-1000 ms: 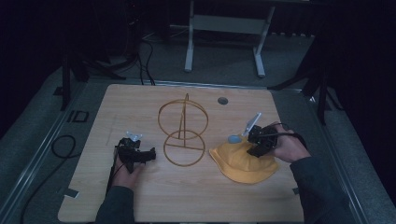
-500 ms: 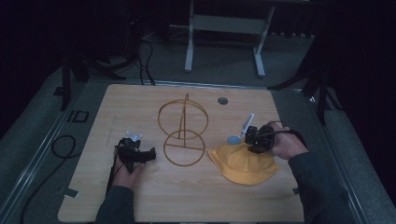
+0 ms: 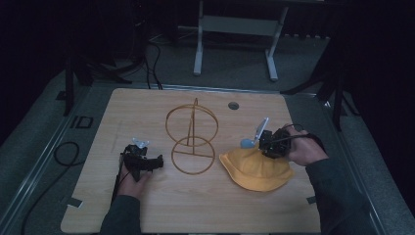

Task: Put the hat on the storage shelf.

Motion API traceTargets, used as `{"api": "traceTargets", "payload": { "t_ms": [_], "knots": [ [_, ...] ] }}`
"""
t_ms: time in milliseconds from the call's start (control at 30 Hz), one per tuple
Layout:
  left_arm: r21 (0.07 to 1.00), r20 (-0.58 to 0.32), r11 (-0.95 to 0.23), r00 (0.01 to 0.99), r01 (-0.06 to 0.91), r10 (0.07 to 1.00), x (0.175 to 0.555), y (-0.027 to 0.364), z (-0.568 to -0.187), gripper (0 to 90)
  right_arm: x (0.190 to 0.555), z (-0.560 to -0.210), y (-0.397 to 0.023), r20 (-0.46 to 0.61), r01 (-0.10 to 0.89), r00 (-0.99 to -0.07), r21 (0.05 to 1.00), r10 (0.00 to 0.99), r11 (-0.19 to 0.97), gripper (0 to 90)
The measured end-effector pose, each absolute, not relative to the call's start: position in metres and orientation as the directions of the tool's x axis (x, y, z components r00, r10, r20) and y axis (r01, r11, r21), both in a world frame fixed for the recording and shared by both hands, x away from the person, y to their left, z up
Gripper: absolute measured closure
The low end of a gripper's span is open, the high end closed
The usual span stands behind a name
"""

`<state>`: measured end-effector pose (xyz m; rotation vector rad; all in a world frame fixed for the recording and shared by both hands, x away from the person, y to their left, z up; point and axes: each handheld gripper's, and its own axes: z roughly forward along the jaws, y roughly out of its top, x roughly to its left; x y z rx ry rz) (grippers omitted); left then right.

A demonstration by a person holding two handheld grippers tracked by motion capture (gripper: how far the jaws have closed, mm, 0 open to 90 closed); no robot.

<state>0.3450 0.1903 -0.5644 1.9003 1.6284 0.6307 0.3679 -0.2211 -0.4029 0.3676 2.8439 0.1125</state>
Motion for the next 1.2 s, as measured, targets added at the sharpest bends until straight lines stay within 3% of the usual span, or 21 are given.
{"api": "traceTargets", "payload": {
  "t_ms": [1200],
  "knots": [
    [0.678, -0.004, -0.110, 0.154, 0.727, 0.988, 0.345, 0.190, -0.564, 0.0, 0.359, -0.335, -0.244, -0.365, 0.219, -0.873, 0.298, 0.323, 0.929, 83.7]
  ]
}}
